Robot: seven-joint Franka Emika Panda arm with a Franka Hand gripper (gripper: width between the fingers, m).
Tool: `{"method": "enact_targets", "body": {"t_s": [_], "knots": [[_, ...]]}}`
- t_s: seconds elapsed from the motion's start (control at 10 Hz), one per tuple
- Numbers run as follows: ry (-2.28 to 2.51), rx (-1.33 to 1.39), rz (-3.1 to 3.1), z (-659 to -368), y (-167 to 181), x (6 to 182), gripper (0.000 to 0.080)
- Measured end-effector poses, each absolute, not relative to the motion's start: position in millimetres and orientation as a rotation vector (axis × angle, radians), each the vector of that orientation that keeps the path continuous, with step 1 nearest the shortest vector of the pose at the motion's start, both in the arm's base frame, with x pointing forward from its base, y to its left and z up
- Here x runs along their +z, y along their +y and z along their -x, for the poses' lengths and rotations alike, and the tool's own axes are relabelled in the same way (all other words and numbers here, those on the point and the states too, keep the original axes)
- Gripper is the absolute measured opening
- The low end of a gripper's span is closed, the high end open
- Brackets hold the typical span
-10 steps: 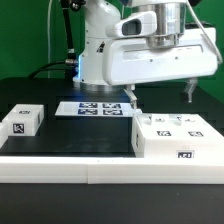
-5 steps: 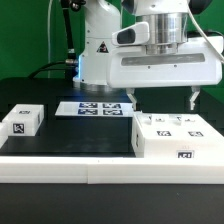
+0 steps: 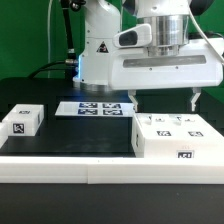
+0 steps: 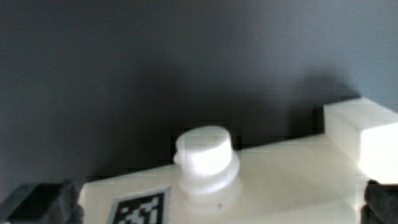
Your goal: Assemble cabinet
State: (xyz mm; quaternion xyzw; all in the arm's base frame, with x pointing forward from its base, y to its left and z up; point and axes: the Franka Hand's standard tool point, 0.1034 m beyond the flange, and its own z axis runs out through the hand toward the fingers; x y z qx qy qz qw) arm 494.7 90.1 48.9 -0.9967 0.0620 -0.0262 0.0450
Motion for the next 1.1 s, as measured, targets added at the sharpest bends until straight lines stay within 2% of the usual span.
{"method": "enact_targets", "body": {"t_s": [0.8,1.1], "knots": [[0.133,-0.084,3.052,-495,89,44.9,0.0797],[0.094,-0.086,3.068,-489,93,22.2,0.0797]]}}
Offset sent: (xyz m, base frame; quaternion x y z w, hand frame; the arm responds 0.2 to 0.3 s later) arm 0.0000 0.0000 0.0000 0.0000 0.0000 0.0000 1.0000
